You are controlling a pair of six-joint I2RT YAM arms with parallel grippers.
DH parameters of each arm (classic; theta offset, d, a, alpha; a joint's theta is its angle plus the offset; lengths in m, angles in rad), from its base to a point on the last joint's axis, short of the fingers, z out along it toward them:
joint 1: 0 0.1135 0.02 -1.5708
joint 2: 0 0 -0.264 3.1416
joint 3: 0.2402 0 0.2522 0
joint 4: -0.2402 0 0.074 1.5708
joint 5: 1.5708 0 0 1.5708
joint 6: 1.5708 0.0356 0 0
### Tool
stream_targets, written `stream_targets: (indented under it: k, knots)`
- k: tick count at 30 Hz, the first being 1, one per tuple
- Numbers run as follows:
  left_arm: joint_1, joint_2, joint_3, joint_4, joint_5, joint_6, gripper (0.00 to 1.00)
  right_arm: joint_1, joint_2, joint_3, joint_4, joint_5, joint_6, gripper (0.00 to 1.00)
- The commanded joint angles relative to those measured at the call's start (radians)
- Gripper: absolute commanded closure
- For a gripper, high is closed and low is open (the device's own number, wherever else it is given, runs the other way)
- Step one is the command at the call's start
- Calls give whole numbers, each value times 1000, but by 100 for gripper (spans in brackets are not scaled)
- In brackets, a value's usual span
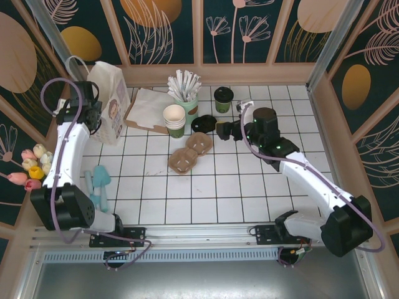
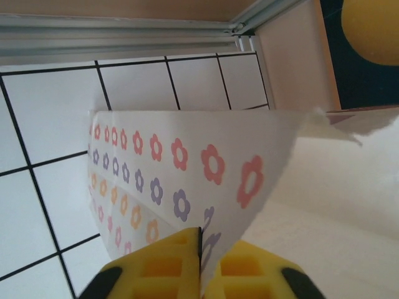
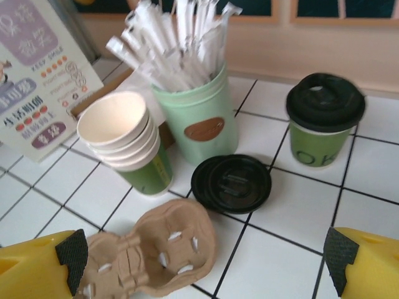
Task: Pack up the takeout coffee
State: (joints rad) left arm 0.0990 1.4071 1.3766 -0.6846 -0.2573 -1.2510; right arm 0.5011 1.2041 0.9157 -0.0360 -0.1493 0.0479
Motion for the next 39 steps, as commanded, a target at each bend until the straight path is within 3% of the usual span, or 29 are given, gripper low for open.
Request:
stream_targets:
  k: [1, 5, 14, 19, 27, 39]
  knots:
    - [5, -108, -42, -56, 27, 46, 100, 26, 56, 28, -45, -53, -67, 1]
    - [5, -235, -96, -98, 10, 63, 100, 40, 117, 48, -56, -48, -84, 1]
    - [5, -356, -115, -171, 120, 122, 100, 117, 279, 88, -78, -118, -71, 6]
    - [5, -353, -75, -265, 184, 192, 100, 200, 418, 176, -179, -27, -67, 10]
    - [5, -385, 3, -411, 123, 294, 100, 245, 603, 286, -216, -19, -73, 20]
    - [5, -373, 53, -572, 332, 546, 100, 289, 795, 471, -366, 31, -138, 31]
